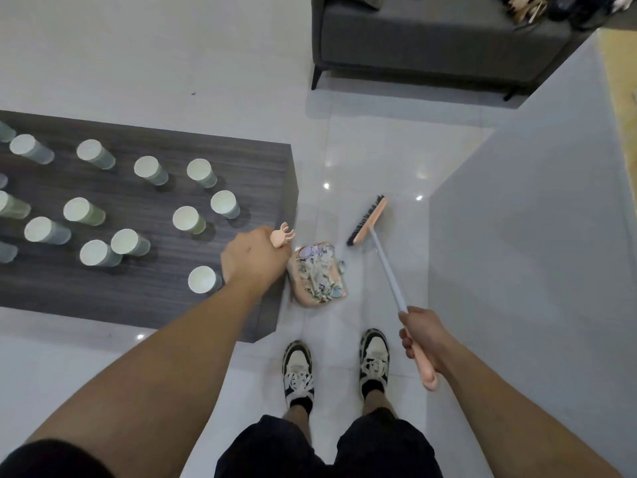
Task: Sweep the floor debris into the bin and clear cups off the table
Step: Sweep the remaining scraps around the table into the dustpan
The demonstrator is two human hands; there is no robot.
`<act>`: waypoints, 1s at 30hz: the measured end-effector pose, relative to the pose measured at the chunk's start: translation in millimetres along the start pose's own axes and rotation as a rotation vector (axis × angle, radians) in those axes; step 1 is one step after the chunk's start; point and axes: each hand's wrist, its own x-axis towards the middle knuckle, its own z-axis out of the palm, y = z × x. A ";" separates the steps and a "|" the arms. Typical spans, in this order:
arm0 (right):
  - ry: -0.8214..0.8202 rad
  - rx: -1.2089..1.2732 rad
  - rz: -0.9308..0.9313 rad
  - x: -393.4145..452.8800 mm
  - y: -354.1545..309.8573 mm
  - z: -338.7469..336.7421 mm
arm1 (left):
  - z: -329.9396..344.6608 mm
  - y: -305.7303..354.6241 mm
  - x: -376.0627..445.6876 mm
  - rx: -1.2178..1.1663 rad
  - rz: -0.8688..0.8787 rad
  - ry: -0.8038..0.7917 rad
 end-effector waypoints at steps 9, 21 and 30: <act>-0.131 -0.018 0.065 -18.0 26.8 18.2 | 5.1 5.6 3.7 0.020 -0.017 -0.026; 0.014 0.068 0.042 -49.6 31.1 -9.6 | 4.5 4.8 -0.7 0.006 0.002 -0.022; -0.059 0.010 0.153 -51.2 40.3 13.0 | 2.5 -0.9 -1.8 -0.008 -0.021 -0.023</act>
